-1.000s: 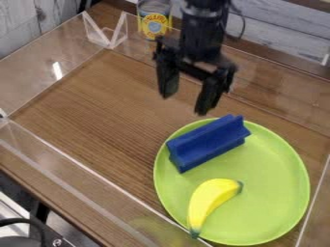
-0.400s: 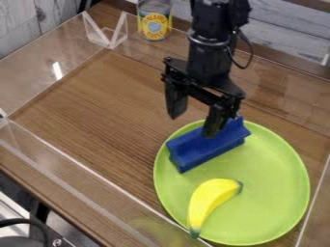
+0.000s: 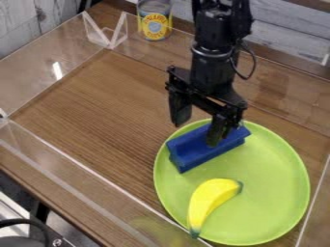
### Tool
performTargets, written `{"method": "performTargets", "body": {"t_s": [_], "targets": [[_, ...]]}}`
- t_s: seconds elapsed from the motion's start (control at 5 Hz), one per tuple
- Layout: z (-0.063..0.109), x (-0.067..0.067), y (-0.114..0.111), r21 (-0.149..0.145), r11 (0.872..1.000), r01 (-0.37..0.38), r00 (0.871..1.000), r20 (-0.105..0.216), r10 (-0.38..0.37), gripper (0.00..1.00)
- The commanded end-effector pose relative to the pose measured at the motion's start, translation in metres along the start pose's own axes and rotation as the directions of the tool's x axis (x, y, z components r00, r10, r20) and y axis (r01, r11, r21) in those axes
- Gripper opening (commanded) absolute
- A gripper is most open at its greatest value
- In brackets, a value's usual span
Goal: Remove the blue object from inside the green plate and put it on the table
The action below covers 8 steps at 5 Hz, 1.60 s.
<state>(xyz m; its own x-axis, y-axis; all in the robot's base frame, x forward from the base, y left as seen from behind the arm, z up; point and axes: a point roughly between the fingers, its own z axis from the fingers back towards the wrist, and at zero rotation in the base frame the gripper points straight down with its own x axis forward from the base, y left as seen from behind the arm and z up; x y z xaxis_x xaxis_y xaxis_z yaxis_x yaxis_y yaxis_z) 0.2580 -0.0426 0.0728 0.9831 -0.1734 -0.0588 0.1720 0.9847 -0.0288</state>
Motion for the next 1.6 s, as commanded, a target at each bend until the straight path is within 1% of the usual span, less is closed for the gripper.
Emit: {"method": "performTargets", "body": {"t_s": [0.0, 0.2, 0.4, 0.8, 1.4], "targets": [[-0.001, 0.003, -0.003, -0.004, 0.999, 0.037, 0.999, 0.027, -0.037, 1.0], [-0.009, 0.005, -0.004, -0.008, 0.998, 0.059, 0.998, 0.037, -0.059, 1.0], [-0.014, 0.007, -0.003, -0.016, 0.997, 0.075, 0.996, 0.053, -0.074, 1.0], [-0.014, 0.008, 0.0, -0.017, 0.997, 0.07, 0.996, 0.065, -0.068, 1.0], [-0.015, 0.009, 0.005, -0.018, 0.998, 0.059, 0.996, 0.073, -0.058, 1.0]]}}
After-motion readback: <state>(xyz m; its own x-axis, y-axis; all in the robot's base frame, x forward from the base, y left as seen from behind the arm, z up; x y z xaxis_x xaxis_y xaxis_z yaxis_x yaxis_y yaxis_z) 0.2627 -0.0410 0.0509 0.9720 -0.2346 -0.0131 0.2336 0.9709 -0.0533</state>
